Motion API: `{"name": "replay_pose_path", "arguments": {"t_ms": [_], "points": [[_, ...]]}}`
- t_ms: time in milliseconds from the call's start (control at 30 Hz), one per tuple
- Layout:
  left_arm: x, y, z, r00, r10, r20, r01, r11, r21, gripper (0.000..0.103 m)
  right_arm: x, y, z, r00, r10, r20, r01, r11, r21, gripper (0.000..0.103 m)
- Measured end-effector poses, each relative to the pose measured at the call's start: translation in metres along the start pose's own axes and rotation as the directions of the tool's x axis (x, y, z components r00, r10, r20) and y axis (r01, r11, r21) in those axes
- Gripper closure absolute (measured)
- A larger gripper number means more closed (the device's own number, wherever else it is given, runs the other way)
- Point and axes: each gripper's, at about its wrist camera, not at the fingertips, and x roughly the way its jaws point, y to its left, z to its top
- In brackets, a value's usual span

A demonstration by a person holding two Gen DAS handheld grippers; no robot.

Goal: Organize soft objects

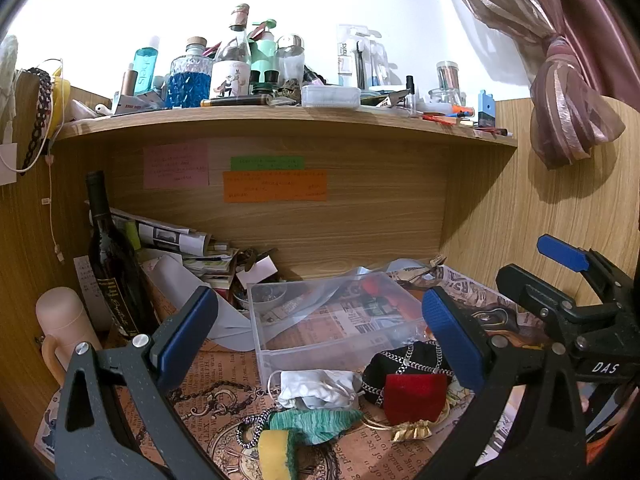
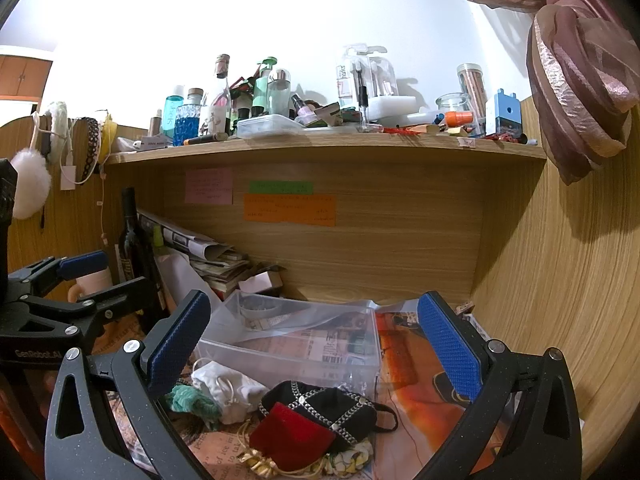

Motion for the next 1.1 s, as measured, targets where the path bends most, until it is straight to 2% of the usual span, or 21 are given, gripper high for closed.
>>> {"name": "replay_pose_path", "arguments": {"t_ms": [833, 1100], "points": [[0.002, -0.004, 0.0, 1.0, -0.007, -0.005, 0.007, 1.0, -0.005, 0.0, 0.002, 0.0, 0.0, 1.0, 0.003, -0.007, -0.003, 1.0, 0.011, 0.0], [0.011, -0.002, -0.005, 0.999, -0.024, -0.042, 0.023, 1.0, -0.021, 0.0, 0.012, -0.008, -0.009, 0.998, 0.013, -0.055, -0.01, 0.999, 0.048, 0.0]]}}
